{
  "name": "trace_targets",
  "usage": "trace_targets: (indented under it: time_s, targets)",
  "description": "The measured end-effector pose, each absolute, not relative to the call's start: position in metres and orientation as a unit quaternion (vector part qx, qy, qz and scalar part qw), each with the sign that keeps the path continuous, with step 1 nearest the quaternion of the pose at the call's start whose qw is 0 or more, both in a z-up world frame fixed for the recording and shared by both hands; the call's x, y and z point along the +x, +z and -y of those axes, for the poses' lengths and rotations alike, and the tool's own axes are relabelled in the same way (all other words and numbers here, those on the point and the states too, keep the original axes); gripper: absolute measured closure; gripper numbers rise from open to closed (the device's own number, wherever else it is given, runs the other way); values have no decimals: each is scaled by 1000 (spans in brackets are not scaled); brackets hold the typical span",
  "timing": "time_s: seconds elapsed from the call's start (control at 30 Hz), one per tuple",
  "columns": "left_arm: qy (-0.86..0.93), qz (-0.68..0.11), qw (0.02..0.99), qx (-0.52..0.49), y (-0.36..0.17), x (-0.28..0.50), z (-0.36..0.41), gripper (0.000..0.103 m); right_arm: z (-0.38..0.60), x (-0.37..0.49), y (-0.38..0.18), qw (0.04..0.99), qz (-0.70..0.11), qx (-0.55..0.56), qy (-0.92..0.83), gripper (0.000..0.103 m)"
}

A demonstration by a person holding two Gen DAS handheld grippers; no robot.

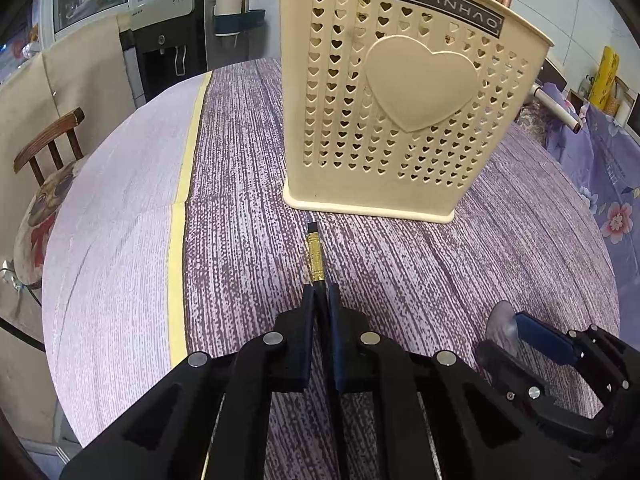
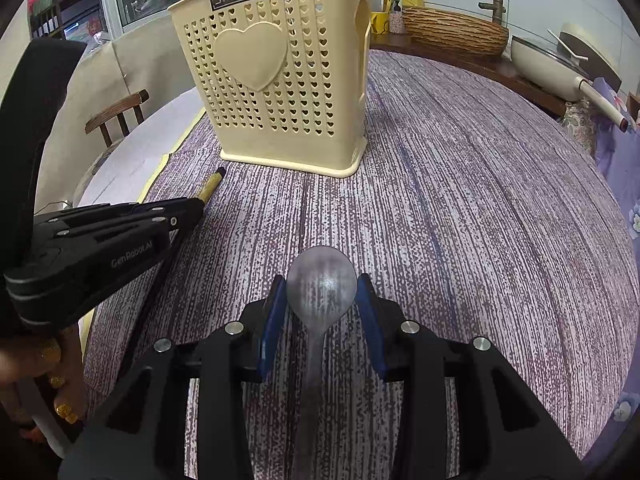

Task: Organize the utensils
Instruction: 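Grasp the clear plastic spoon with the right tool while the left tool grasps the black gold-tipped chopstick, then lift the chopstick and plastic spoon upright and carry both to the cream holder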

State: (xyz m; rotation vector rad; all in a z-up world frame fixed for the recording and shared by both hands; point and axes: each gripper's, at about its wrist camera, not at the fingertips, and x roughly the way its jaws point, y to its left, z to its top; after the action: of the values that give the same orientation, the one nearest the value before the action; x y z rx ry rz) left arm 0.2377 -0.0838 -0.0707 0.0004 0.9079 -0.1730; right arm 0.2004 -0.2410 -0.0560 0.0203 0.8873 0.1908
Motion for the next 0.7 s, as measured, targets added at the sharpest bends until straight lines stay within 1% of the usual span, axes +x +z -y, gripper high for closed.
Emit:
trace_targets:
  time_s: [0.1, 0.27, 0.7]
  targets:
    - [-86, -440, 894, -10, -70, 238, 84, 95, 245, 201, -55, 899, -426, 23, 97, 66]
    - [-94, -429, 898, -33, -61, 234, 75, 95, 251, 197, -40, 911, -396, 37, 107, 66]
    - [-132, -312, 938, -68, 32, 193, 53, 96, 255, 176, 24, 935, -318, 61, 144, 66]
